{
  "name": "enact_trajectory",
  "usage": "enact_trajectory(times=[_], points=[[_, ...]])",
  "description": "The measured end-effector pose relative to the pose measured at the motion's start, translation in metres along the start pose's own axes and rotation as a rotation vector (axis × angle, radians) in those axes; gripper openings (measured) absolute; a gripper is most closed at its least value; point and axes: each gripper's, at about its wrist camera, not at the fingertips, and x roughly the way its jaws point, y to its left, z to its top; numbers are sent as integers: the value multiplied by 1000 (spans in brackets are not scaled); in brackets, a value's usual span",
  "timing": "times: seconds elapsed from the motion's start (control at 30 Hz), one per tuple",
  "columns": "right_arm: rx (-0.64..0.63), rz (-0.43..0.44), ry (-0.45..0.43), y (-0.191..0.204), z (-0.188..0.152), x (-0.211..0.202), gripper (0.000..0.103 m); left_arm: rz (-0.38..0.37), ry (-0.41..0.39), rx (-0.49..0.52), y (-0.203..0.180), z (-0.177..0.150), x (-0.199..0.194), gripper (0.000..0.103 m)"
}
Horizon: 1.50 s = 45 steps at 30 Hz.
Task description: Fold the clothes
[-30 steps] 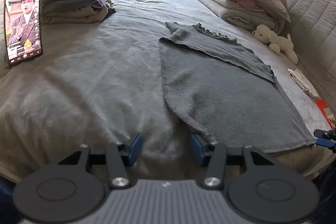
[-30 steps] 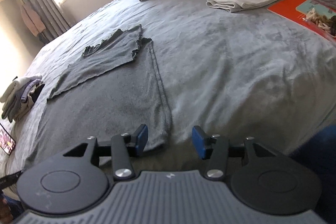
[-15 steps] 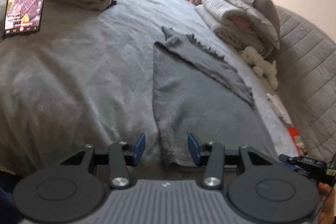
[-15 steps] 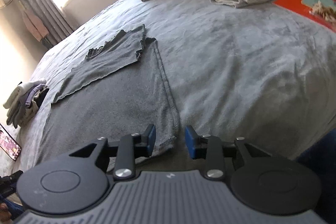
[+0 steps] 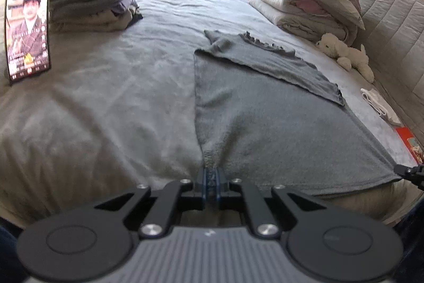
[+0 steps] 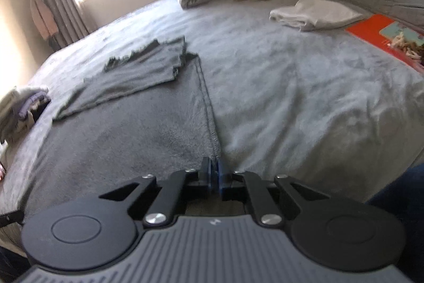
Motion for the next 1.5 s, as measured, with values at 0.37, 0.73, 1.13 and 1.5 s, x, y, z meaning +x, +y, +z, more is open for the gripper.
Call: enact_trajectory(times=[0.37, 0.73, 1.13, 1.5], points=[[-4, 62, -40, 14, 62, 3, 6, 43, 33, -45, -6, 76, 27, 6], [-61, -2, 156, 27, 132, 139, 7, 97, 63, 37, -12, 140, 126, 7], [3, -74, 78, 2, 149, 144, 8, 63, 2, 149, -3, 162, 130, 22], [-503, 6, 103, 14, 127, 124, 40, 12, 65, 672, -10, 118, 102, 45]])
